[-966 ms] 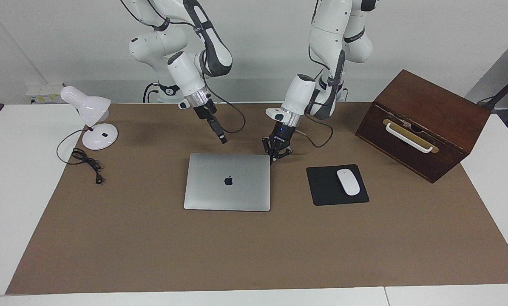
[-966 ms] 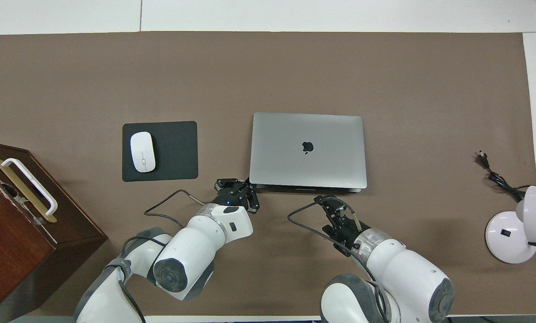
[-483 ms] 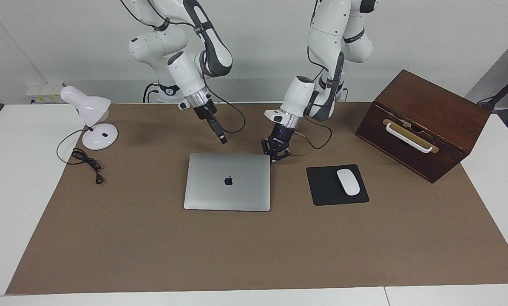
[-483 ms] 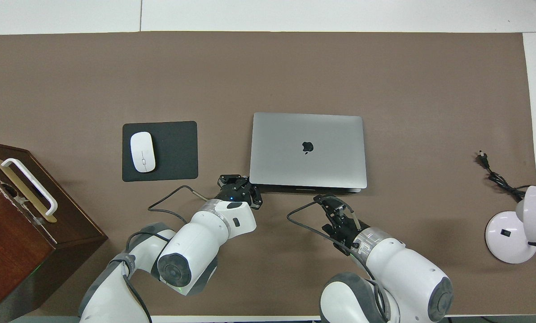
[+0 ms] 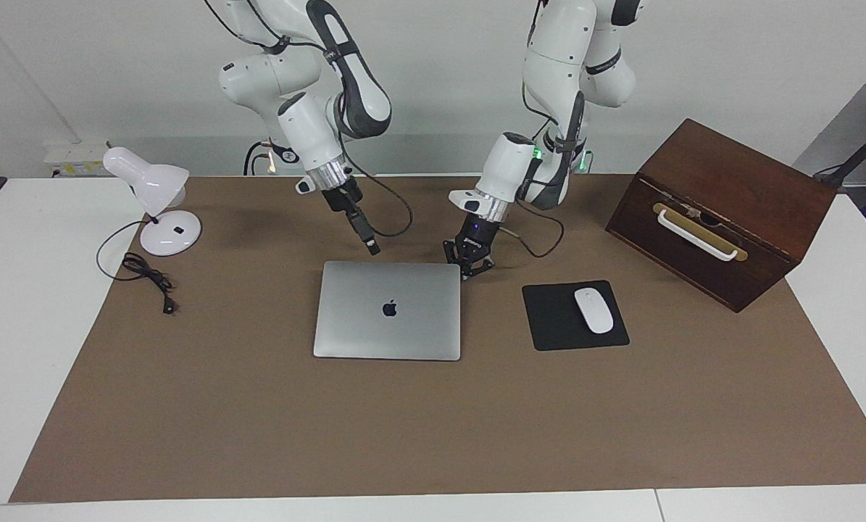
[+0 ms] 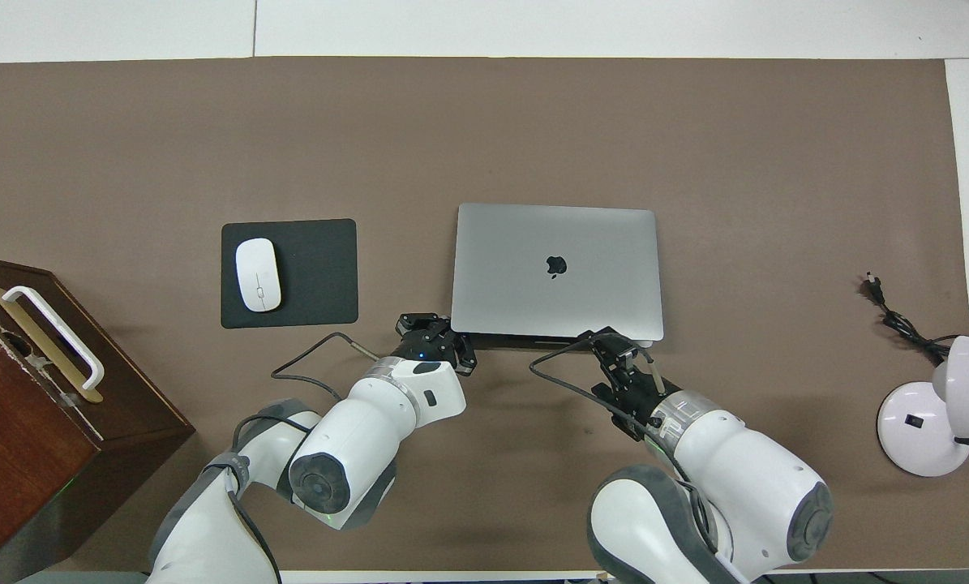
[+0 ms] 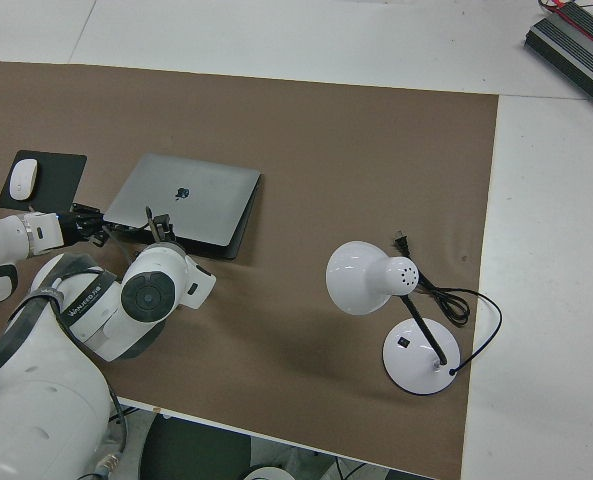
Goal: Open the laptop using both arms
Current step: 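Hold the laptop base with the left gripper while the right gripper grips the lid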
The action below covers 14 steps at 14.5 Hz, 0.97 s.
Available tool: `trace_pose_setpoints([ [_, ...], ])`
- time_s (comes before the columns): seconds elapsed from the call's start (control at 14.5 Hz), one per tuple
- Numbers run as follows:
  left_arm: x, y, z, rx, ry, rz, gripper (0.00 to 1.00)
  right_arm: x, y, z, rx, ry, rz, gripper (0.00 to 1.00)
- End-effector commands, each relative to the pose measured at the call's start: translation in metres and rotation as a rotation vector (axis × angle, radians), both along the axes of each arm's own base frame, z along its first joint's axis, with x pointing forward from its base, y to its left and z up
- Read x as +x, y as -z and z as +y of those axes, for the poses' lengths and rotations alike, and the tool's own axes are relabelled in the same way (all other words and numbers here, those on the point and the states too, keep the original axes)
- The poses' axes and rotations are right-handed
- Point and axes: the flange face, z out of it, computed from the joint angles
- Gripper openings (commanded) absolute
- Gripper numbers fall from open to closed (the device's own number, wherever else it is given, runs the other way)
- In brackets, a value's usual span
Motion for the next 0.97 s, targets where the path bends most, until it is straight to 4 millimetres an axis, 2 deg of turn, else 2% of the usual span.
trace_pose_setpoints([
  [0.0,0.003,0.009,-0.004,0.007,0.005,-0.012,0.0,0.008,-0.001,-0.002,-0.002,0.007,-0.018,0.96],
  [0.55,0.002,0.01,-0.003,0.012,0.007,-0.01,0.0,0.022,-0.006,0.0,0.005,0.011,-0.036,0.97],
  [0.69,0.002,0.01,-0.003,0.012,0.007,-0.01,0.0,0.028,-0.007,-0.007,-0.006,0.008,-0.048,0.97],
  [0.9,0.001,0.011,-0.003,0.013,0.009,-0.009,0.0,0.026,-0.005,-0.01,-0.008,0.01,-0.042,0.97],
])
